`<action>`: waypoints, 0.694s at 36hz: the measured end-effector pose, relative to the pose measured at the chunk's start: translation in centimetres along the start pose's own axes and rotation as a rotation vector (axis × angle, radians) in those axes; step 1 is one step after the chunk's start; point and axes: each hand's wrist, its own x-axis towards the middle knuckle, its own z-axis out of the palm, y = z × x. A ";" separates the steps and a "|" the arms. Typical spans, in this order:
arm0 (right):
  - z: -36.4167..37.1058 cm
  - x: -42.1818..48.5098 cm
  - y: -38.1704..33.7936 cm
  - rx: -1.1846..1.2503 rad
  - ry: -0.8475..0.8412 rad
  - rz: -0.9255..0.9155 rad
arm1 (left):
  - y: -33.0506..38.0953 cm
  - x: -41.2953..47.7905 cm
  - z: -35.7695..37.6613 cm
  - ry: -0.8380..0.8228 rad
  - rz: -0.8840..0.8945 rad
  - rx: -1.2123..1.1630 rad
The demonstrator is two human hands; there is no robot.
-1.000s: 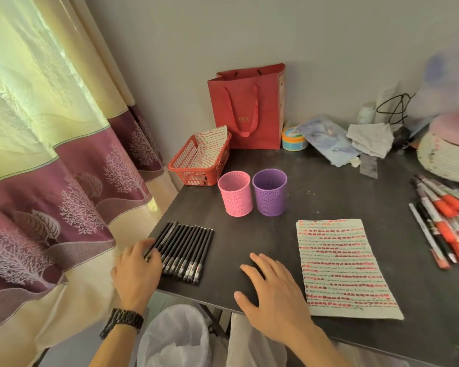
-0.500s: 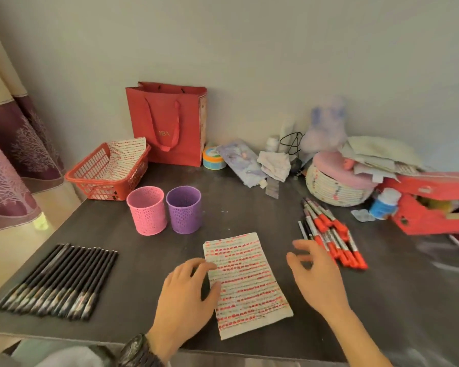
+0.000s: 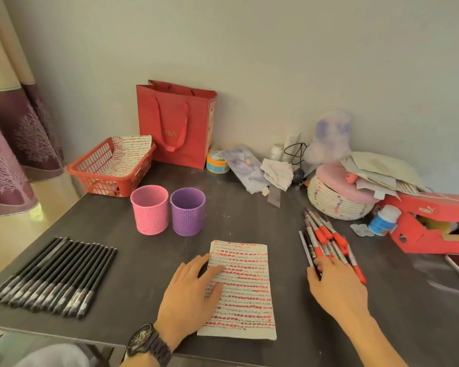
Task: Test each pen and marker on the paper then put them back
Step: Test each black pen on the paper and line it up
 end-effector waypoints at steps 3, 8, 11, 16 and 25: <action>0.1 0.5 -0.6 -0.077 0.019 -0.011 | 0.0 0.0 0.1 -0.002 -0.010 0.008; 0.2 1.5 -1.8 -0.181 -0.020 -0.015 | 0.0 -0.1 0.3 -0.005 -0.016 0.021; -0.1 2.0 -2.2 -0.216 -0.050 -0.025 | 0.0 -0.1 0.4 -0.010 -0.022 0.017; 0.3 2.2 -1.8 -0.038 -0.098 -0.019 | -0.1 0.0 0.5 -0.007 -0.045 -0.026; 0.6 -4.8 -2.2 1.270 -0.187 0.201 | 0.6 -0.8 -0.9 0.095 -0.090 -0.272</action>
